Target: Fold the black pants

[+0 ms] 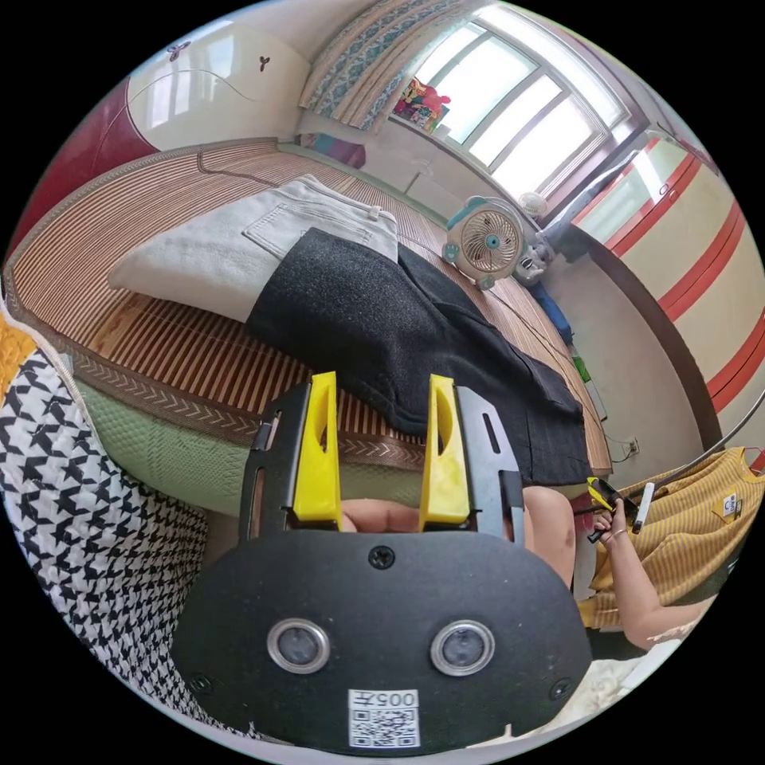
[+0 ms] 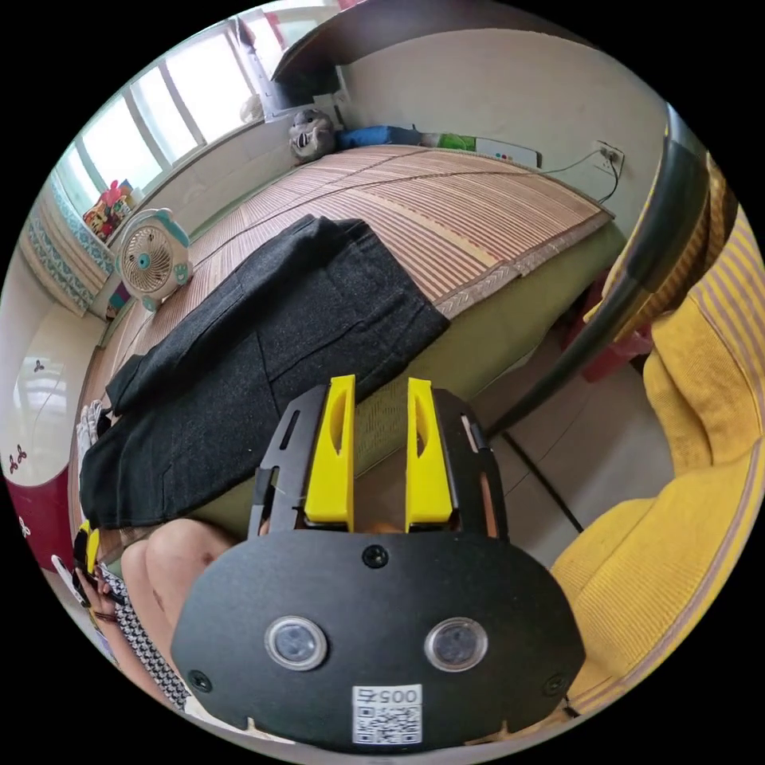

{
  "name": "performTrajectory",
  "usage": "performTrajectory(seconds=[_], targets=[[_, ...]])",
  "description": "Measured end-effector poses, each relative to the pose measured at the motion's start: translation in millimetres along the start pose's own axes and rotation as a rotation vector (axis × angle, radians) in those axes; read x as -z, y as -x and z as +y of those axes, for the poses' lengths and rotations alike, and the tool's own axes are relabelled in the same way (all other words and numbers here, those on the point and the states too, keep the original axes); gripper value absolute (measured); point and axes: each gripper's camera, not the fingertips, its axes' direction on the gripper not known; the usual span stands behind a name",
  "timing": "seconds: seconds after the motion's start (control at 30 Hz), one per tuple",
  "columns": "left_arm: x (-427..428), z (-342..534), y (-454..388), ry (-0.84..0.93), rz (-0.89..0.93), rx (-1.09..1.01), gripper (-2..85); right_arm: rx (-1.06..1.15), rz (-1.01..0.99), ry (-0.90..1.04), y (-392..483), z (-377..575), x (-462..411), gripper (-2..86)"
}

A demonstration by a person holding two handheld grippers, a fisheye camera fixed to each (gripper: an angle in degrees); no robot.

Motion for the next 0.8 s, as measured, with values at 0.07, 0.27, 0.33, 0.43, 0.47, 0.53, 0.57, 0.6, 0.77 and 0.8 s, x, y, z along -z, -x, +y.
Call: performTrajectory(seconds=[0.07, 0.27, 0.33, 0.43, 0.47, 0.53, 0.57, 0.6, 0.77, 0.8], targets=[[-7, -5, 1, 0.004, 0.006, 0.011, 15.6, -0.030, -0.016, 0.011, -8, -10, -13, 8.0], [-27, -20, 6, 0.036, 0.007, 0.079, 9.0, -0.130, -0.042, 0.071, -21, -43, -41, 6.4], [-32, -24, 6, 0.080, -0.005, 0.089, 1.8, -0.129, -0.015, 0.090, -20, -51, -41, 3.8], [-34, -25, 0, 0.085, 0.081, 0.017, 0.0, -0.109, -0.001, 0.095, -19, -58, -36, -0.4], [-32, -24, -2, 0.062, 0.098, 0.006, -0.2, -0.100, -0.008, 0.091, -19, -60, -35, -0.6], [-28, -22, -4, 0.044, 0.068, 0.006, -0.3, -0.069, -0.032, 0.072, -20, -65, -27, -1.2], [-25, -21, -6, 0.031, 0.043, 0.006, -0.3, -0.060, -0.037, 0.066, -19, -66, -25, -1.3], [-23, -19, -7, 0.028, 0.032, 0.005, -0.4, -0.041, -0.043, 0.055, -17, -68, -20, -1.4], [-13, -6, -10, 0.033, 0.027, -0.006, -0.7, 0.060, 0.007, -0.018, -3, -74, 7, -1.5], [-10, -2, -11, 0.035, 0.021, -0.012, -0.7, 0.060, 0.017, -0.032, -6, -76, 10, -1.5]])
